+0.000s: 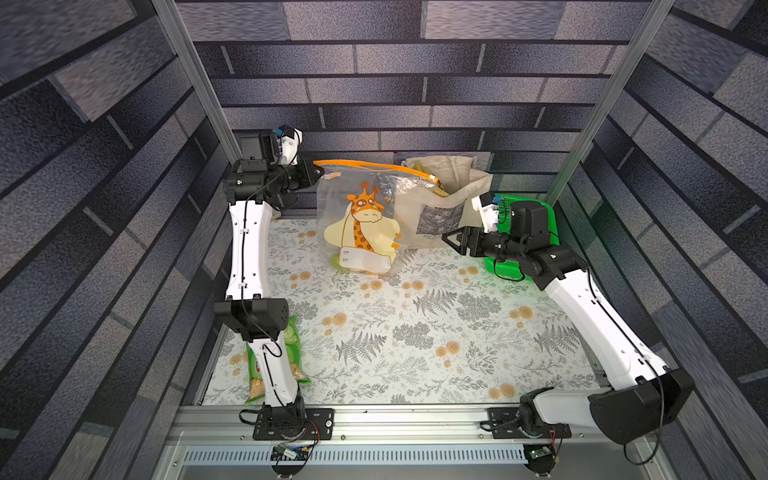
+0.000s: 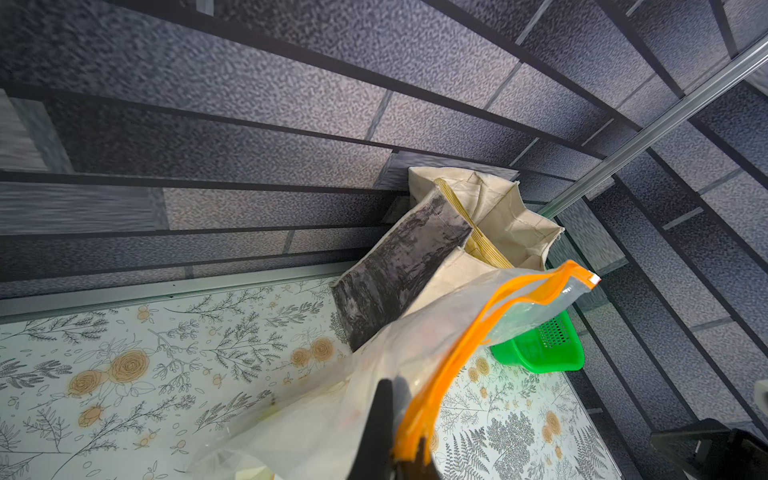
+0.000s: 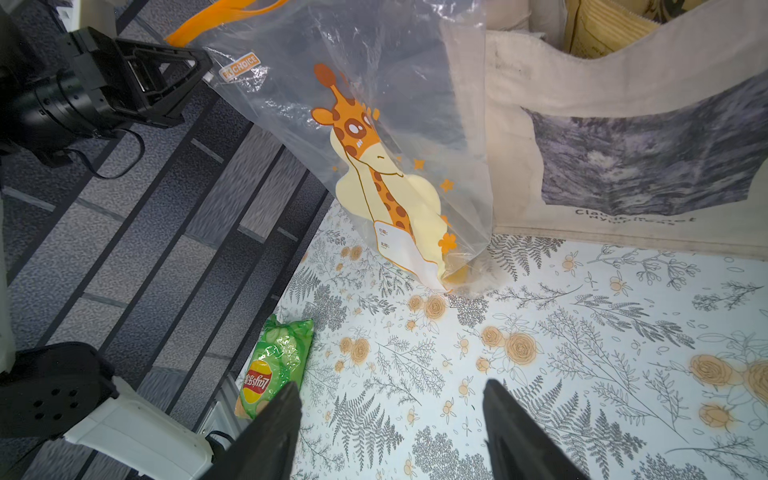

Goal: Open the zip-top bag and take out the pear
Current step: Unzip the zipper on the zipper food storage bag, then adjust the zipper food storage bag at the center of the board.

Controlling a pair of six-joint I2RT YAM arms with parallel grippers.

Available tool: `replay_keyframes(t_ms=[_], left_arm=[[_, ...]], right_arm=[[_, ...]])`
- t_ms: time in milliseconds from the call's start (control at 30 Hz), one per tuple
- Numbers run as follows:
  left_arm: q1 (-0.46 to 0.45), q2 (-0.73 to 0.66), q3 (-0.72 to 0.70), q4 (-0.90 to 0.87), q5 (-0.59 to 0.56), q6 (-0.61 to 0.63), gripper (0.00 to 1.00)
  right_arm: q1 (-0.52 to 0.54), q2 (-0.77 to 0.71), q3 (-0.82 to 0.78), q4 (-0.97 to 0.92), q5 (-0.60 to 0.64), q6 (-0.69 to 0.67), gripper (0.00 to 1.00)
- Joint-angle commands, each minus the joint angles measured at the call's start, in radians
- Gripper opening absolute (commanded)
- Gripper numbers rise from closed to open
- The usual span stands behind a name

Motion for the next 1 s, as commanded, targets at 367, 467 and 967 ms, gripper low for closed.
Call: replay_keyframes(t_ms=[367,467,967], left_arm=[[-0.415,-0.691,-0.93,0.252,-0.092,0.038,0.0],[-0.514,-0.745,-1.042,0.3,-0.089,0.035,0.0],[-0.776,-0.574,-1.28,0.585,-0.193,-0.001,0.0]], right_arm=[[-0.007,0.017,-0.042,-0.018,-0.12,0.068,0.67],[-0.007,-0.022,-0.077,-0.066,-0.071,0.112,0.65],[-0.014,-0.223,-0.294,-0.272,0.053,0.305,0.41]])
